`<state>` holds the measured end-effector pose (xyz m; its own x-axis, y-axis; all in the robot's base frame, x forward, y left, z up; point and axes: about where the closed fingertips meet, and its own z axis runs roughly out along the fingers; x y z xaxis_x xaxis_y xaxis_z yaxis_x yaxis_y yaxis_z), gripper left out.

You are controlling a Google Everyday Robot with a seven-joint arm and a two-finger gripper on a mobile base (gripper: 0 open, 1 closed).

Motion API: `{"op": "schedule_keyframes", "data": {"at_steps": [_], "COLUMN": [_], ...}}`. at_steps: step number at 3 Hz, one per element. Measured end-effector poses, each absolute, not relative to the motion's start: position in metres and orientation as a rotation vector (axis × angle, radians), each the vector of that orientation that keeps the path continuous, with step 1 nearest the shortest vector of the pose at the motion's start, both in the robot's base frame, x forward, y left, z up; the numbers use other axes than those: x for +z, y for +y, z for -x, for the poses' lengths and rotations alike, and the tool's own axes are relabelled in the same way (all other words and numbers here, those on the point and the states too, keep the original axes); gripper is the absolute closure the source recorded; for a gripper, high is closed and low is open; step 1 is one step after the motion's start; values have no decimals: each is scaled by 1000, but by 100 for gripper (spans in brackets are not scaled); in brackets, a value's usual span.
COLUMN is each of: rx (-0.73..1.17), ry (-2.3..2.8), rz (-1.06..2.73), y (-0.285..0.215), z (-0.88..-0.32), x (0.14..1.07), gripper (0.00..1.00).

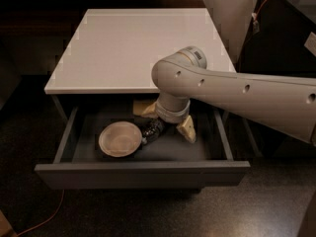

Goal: Pick water bottle from top drawer and place on counter

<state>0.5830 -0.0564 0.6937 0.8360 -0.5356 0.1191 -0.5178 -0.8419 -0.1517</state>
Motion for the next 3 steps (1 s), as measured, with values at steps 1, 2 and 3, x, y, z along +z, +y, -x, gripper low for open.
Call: {"op": "schedule_keyframes", "data": {"at_steps": [1,2,3], "rx": [-290,-348,-395], "ry": [812,790,772], "rz": [2877,2853,2856], "y": [-56,-48,-43], "z": [-599,-611,-627], "x": [682,670,656], "gripper": [0,0,0]}}
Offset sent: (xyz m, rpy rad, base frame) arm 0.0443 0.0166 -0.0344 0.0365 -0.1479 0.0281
